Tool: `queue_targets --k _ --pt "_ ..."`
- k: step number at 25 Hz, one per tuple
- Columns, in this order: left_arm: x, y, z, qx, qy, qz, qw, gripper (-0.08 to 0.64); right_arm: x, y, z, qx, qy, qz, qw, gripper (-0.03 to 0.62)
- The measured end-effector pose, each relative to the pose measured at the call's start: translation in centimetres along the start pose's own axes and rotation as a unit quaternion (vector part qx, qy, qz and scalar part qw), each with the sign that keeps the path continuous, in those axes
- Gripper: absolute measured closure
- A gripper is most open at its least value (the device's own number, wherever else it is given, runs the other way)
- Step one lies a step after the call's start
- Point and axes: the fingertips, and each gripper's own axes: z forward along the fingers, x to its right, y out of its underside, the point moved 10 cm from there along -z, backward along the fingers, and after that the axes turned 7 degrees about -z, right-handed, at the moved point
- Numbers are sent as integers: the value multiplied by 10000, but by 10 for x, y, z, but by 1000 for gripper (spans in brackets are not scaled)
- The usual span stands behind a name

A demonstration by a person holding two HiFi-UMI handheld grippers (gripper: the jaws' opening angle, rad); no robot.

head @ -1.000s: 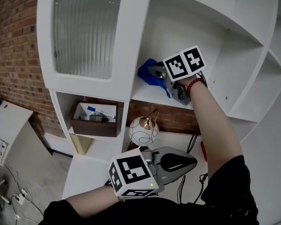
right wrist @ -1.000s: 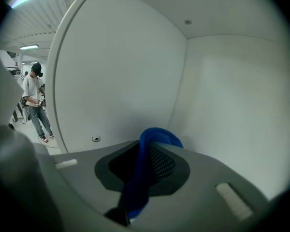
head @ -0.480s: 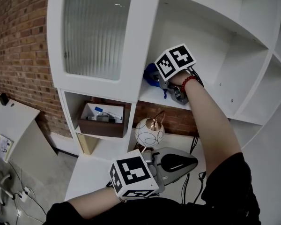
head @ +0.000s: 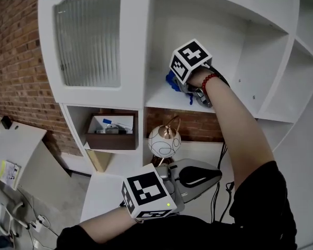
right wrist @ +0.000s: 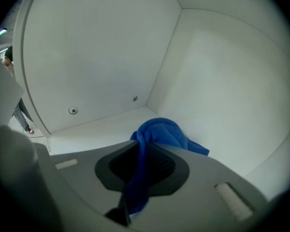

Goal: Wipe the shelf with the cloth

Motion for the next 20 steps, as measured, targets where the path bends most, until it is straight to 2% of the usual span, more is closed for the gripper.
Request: queue_targets --k 11,20 --pt "18 -1 16 -125 183 17 9998 561 51 68 -31 -104 424 907 9949 543" --pt "30 -6 15 -111 239 -45 9996 561 81 115 -58 -552 1094 1548 9803 543"
